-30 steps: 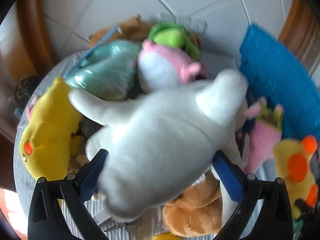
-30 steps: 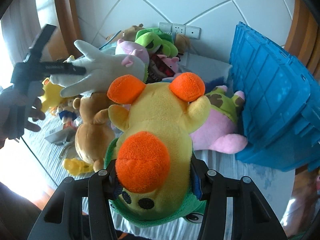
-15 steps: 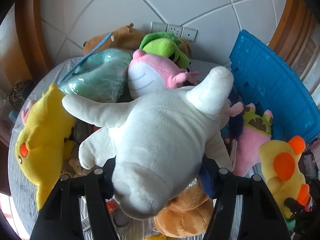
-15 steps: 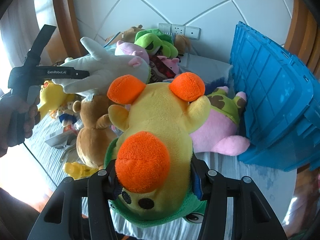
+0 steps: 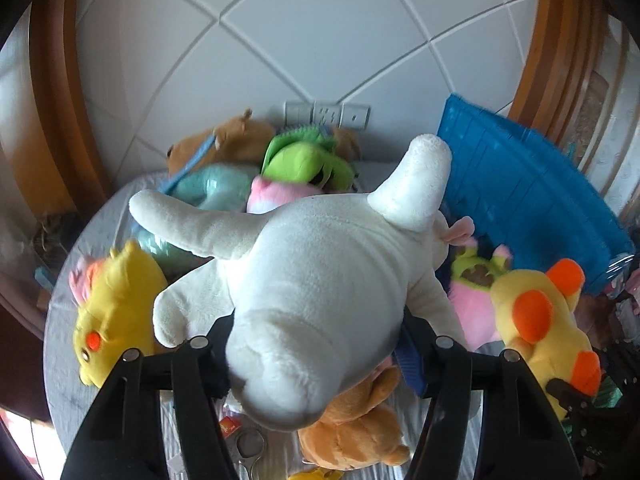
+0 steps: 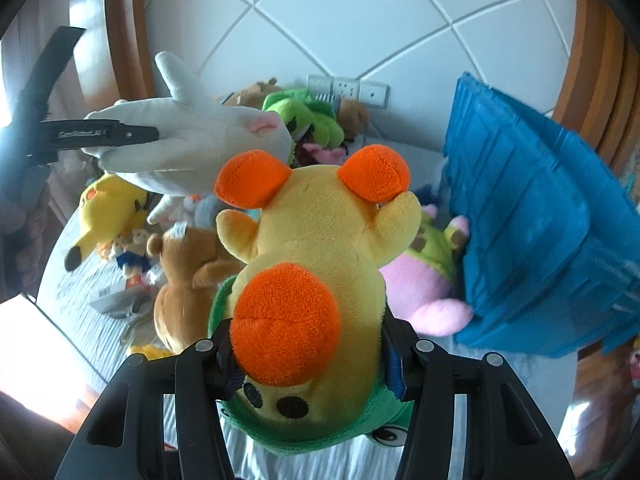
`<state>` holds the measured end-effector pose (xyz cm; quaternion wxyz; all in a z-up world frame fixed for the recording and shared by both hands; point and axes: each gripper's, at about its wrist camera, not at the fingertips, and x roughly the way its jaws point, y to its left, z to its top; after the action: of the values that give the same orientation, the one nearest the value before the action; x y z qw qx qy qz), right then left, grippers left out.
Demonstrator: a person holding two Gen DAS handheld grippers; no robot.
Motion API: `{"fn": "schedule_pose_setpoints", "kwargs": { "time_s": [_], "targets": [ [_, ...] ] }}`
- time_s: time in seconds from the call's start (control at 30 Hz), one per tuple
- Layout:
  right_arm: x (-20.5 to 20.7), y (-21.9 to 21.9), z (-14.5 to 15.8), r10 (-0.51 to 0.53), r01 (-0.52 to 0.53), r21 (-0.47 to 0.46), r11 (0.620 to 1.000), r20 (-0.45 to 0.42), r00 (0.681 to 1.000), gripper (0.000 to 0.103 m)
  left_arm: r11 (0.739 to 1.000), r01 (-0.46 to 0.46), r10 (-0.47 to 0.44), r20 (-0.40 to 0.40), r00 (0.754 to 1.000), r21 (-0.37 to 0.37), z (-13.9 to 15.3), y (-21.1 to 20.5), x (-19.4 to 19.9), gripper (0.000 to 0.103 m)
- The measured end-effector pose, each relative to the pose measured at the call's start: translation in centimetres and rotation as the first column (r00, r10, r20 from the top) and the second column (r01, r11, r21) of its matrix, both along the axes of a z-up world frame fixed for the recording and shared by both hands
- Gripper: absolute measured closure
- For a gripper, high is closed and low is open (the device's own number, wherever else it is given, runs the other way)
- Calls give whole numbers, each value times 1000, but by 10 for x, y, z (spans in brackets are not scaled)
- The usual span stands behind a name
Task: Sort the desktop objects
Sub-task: 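Carry both plushes over the blue crate and open both grippers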
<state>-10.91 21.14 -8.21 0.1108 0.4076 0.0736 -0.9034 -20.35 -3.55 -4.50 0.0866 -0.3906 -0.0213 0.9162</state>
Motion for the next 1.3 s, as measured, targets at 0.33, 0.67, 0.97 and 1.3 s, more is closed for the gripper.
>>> {"fn": "schedule_pose_setpoints", "kwargs": {
  "time_s": [0.33,0.67,0.97,1.3],
  "targets": [
    [-6,55,96,-138,137,-15,990,-171,976,51,995,98,-96,-176,980,6,119,81,6,41],
    [-36,208,151,-289,306,19,952,-274,917,50,967,255,-242,-240,940,25,169,271,-40,41],
    [-88,301,132,-385,410,71,909,-231,894,45,947,321,-317,-186,930,-10,153,409,-101,40],
    [-108,339,116,-460,487,79,870,-227,858,0,935,355,-353,-149,924,-11,137,459,-121,6]
  ]
}}
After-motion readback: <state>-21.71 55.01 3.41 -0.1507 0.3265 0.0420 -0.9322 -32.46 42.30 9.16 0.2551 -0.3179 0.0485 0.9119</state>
